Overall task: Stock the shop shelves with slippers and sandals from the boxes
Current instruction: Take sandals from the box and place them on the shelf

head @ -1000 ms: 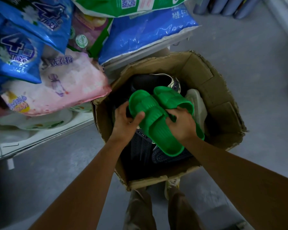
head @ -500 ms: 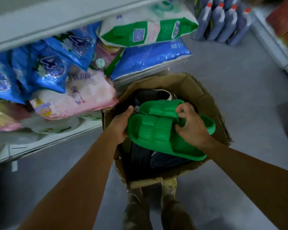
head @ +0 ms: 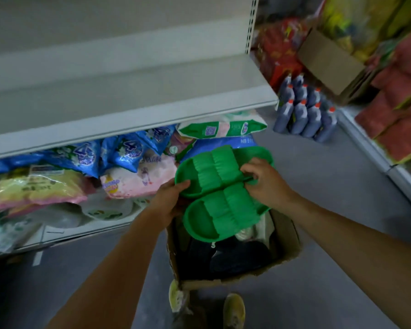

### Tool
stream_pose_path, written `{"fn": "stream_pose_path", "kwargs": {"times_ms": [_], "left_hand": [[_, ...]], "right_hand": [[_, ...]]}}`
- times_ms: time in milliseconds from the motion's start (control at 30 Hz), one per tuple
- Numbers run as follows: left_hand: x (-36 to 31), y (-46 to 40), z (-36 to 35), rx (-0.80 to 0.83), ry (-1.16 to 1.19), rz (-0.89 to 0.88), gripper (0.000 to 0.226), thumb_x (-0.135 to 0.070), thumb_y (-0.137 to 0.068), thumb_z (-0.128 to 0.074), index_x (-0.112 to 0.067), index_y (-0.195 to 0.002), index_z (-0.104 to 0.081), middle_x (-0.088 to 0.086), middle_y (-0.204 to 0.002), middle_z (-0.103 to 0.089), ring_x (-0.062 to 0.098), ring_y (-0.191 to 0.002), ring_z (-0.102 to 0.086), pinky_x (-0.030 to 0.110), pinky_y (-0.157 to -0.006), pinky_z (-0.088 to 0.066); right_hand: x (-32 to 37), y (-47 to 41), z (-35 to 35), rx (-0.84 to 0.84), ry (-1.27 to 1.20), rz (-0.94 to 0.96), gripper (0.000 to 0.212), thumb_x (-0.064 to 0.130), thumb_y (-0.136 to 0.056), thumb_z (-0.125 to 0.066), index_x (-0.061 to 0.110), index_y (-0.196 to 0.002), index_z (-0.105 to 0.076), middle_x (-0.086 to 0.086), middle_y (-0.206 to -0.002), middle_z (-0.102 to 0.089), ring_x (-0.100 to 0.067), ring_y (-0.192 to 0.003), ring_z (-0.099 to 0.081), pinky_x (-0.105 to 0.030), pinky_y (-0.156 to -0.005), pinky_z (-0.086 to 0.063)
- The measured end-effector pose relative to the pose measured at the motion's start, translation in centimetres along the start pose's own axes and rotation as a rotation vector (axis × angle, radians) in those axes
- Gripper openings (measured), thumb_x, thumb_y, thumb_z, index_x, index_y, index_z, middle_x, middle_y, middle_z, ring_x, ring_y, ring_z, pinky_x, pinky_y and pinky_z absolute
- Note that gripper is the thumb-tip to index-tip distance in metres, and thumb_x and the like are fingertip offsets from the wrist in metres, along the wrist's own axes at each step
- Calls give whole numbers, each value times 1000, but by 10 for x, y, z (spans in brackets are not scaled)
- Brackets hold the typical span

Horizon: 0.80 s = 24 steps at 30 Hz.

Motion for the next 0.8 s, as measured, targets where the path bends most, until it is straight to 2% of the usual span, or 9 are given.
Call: {"fn": "stream_pose_path", "kwargs": {"times_ms": [67,133,233,333,400,467,567,667,800], "left_hand": [[-16,25,0,29,28,-25,28,-31,-96,-51,-15,-117,-60,7,-99,-69,23,-78,-67,34,-66,-55],[-31,47,-1,55,76,-31,34,-44,-97,-44,-19,-114,-60,6,-99,-70,21,-80,-67,33,-65,-55],[-48,74,2,87,124,-47,41,-51,-95,-39,-22,-113,-61,4,-96,-73,22,-82,-68,36,-71,-54],[-63,97,7,129,153,-80,48,-51,-95,-38,-19,-124,-57,7,-109,-71,23,-83,-71,35,-65,-55],[-71,113,9,154,170,-110,50,-51,-94,-40,-18,-129,-54,10,-115,-69,23,-85,-72,36,-62,-58],[-78,128,10,185,181,-137,58,-52,-87,-47,-18,-133,-51,12,-119,-67,29,-96,-69,44,-78,-59],[-82,150,13,222,158,-166,62,-49,-82,-53,-17,-135,-49,14,-124,-64,37,-111,-61,53,-96,-49],[-83,174,16,255,125,-201,47,-39,-89,-54,-15,-130,-52,13,-120,-66,32,-102,-66,44,-78,-58],[-84,197,25,180,-12,-334,40,-26,-91,-60,-18,-129,-53,13,-118,-67,27,-94,-68,36,-68,-56]], "right_hand": [[20,-4,21,16,42,15,19,1,-77,-67,11,-94,-66,11,-66,-42,-2,-58,-40,-24,-58,-31],[46,-4,42,82,48,5,23,1,-84,-61,19,-98,-65,8,-55,-45,-3,-49,-43,-25,-52,-31],[86,-6,68,138,12,43,41,-3,-89,-52,35,-73,-49,9,-52,-44,4,-43,-47,-15,-48,-29],[117,-12,84,118,-60,-29,43,-9,-88,-44,29,-70,-51,8,-58,-47,3,-41,-48,-22,-47,-34],[134,-12,94,102,-211,-196,25,0,-88,-48,20,-87,-62,0,-64,-54,-6,-47,-51,-20,-45,-39],[152,-5,100,119,-360,-344,14,16,-92,-51,13,-98,-63,-4,-75,-58,-18,-60,-53,-25,-54,-41],[174,2,107,137,-370,-257,26,38,-93,-56,14,-96,-66,-1,-88,-67,-13,-73,-63,-22,-59,-48],[190,11,110,92,-293,-157,35,42,-91,-59,9,-100,-67,0,-89,-67,-7,-73,-62,-17,-58,-45],[199,22,116,45,-260,-118,37,46,-87,-63,11,-97,-69,-7,-94,-69,-17,-85,-66,-28,-72,-50]]}}
Point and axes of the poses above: each hand's wrist, its own y-axis away from the middle knuckle, its own z-axis out of the back of the hand, x = y × z, the point moved 3 cm from there along -y, towards the middle knuckle
